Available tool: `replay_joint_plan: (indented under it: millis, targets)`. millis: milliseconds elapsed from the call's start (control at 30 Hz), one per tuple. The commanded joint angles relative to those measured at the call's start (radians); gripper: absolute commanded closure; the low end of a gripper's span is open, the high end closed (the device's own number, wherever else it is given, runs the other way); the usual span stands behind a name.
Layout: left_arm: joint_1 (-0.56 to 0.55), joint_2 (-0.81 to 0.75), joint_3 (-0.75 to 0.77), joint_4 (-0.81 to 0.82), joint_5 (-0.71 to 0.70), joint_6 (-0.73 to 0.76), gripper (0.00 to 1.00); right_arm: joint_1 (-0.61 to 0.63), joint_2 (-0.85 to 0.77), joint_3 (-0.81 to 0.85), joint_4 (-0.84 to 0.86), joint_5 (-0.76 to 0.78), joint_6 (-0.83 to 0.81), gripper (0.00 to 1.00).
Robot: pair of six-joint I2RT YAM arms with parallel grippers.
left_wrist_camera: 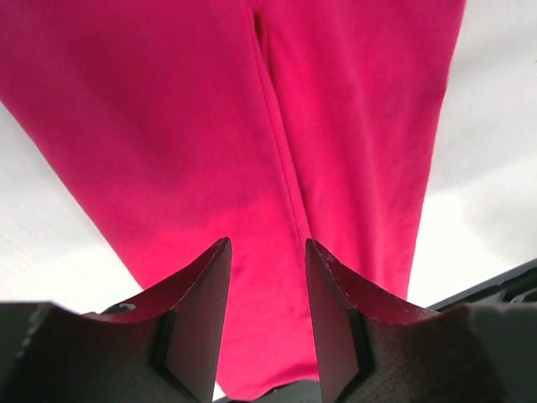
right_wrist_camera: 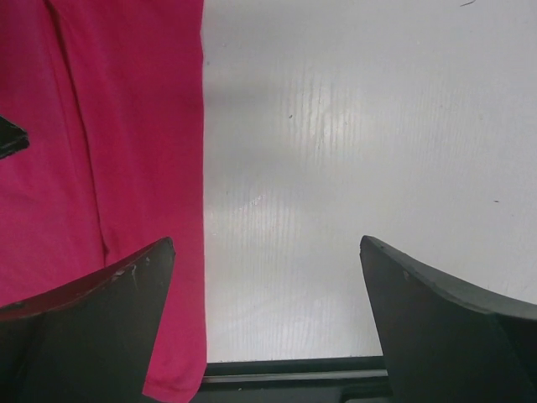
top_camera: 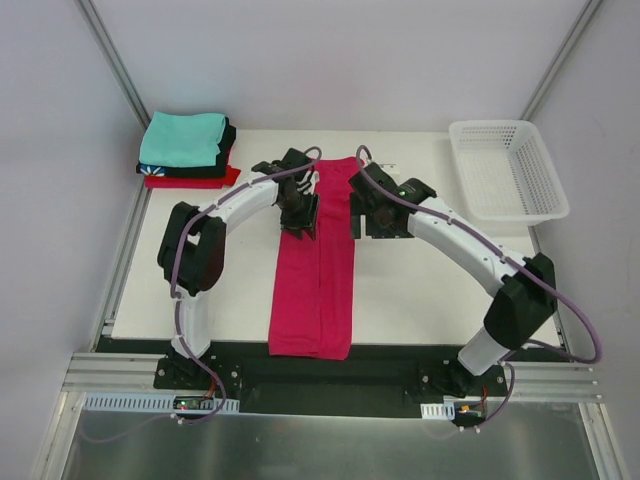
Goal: Fold and stack the t-shirts
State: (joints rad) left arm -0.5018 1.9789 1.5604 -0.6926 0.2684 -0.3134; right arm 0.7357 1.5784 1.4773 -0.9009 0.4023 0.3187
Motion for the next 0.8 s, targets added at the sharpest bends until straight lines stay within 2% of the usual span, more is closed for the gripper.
replay_joint_plan:
  millis: [0, 333, 500, 667, 767]
  targets:
    - [0.009, 0.032, 0.101, 0.007, -0.017, -0.023, 0.6, -0.032, 0.074, 0.054, 0.046, -0.071, -0.053, 0.04]
    - [0.016, 0.164, 0.21, -0.001, -0.104, -0.035, 0.59, -0.087, 0.1, 0.028, 0.088, -0.118, -0.072, 0.04]
    - [0.026, 0.265, 0.34, -0.033, -0.165, -0.032, 0.59, -0.119, 0.104, 0.023, 0.089, -0.143, -0.087, 0.04]
    - [0.032, 0.383, 0.518, -0.177, -0.241, -0.012, 0.56, -0.144, 0.077, -0.011, 0.099, -0.168, -0.092, 0.04]
    - [0.046, 0.431, 0.561, -0.191, -0.242, -0.009, 0.55, -0.156, 0.055, -0.026, 0.106, -0.178, -0.093, 0.04]
